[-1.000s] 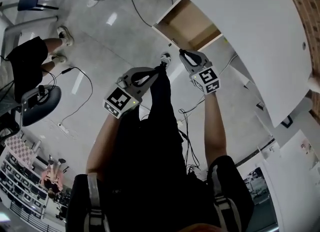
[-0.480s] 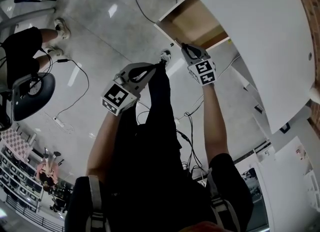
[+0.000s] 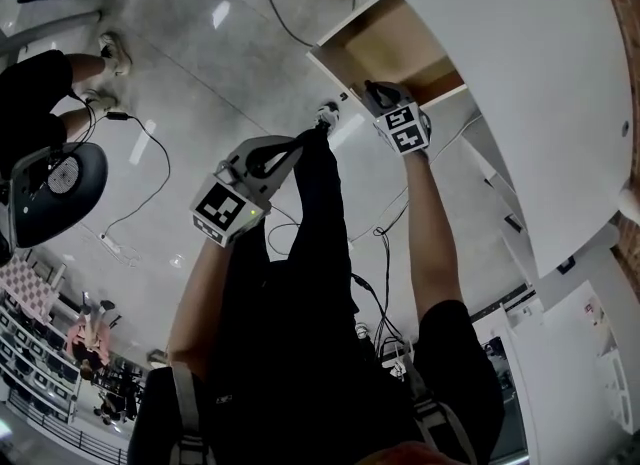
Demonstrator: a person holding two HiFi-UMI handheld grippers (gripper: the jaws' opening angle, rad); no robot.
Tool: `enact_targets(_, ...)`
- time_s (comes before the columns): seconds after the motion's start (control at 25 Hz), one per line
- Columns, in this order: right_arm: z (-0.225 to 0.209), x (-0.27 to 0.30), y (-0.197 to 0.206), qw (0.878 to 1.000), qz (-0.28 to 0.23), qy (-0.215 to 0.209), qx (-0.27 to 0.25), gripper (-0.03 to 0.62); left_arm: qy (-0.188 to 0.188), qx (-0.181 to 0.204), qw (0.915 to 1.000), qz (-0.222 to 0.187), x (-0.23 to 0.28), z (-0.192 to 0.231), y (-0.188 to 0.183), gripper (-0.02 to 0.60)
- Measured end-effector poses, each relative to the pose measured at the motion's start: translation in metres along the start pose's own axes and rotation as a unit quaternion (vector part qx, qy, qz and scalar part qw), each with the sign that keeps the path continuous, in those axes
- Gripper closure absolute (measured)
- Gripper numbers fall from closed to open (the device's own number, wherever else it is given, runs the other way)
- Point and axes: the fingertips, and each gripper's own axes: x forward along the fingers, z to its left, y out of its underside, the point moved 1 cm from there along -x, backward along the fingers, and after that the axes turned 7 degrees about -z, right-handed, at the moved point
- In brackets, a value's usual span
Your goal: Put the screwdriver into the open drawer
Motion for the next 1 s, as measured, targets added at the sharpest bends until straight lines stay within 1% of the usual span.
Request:
enact_targets(0.24,-0.014,0.028,0.015,0.999,0.034,0.009,-0.009,0.471,-0.009,-0.011,0.9998,-0.01,-0.004,0.01,0.003,0.565)
enact_targets(0.4,-0.023,0.044,0.023,0.998,0.059,0.007,-0.023,0.471,-0.02,-0.029,0.9993,-0.013,-0.004,0.013,0.007,0.565)
enact_targets(0.48,-0.026,0.05,0.027,0.997,0.069,0.006,-0.028,0.471,-0.018,-0.026,0.9994,-0.012,-0.003,0.013,0.011,0.565)
enact_targets(0.56,-0.028,0.056,0.029,0.997,0.074,0.005,-0.029,0.471,-0.017,-0.026,0.9994,-0.011,-0.003,0.013,0.013,0.565)
enact_targets(0.68,-0.03,0.065,0.031,0.996,0.078,0.006,-0.035,0.471,-0.024,-0.039,0.9988,-0.015,-0.003,0.013,0.012,0.565)
enact_targets(0.8,-0.034,0.076,0.039,0.995,0.089,0.006,-0.046,0.471,-0.025,-0.043,0.9987,-0.013,-0.001,0.013,0.014,0.565)
enact_targets(0.88,-0.035,0.078,0.041,0.994,0.102,0.005,-0.044,0.47,-0.025,-0.045,0.9986,-0.012,-0.001,0.013,0.015,0.565)
enact_targets(1.0,-0.038,0.082,0.042,0.993,0.107,0.007,-0.04,0.47,-0.024,-0.042,0.9987,-0.014,-0.001,0.014,0.016,0.565)
